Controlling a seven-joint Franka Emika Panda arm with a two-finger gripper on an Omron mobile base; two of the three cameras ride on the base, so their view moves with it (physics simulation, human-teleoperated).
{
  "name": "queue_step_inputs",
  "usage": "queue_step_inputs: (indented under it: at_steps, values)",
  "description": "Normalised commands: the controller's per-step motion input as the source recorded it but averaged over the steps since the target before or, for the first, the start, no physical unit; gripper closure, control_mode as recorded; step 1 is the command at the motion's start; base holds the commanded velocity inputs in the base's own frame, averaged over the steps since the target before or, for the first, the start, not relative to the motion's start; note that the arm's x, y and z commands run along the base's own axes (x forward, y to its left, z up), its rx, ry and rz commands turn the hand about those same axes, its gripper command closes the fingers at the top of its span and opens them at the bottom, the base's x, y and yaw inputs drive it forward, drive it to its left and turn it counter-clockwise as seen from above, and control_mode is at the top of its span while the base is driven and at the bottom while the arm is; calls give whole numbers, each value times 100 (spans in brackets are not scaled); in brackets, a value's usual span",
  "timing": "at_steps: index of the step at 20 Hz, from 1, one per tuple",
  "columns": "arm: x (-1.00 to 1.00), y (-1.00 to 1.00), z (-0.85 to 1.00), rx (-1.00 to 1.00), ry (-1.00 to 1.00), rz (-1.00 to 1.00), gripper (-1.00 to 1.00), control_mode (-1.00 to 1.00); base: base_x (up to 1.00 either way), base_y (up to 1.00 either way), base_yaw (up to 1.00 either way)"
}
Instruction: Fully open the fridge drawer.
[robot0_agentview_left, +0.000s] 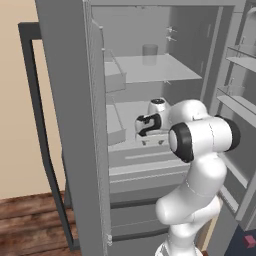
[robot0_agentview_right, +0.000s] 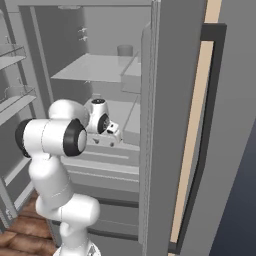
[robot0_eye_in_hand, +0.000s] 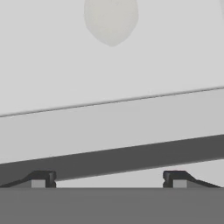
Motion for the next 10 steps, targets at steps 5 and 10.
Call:
queue_step_inputs:
  at_steps: [5, 10]
  values:
    - [-82, -32, -60, 0, 0, 0, -100, -100, 0, 0, 0]
    - [-90, -35, -60, 0, 0, 0, -100, -100, 0, 0, 0]
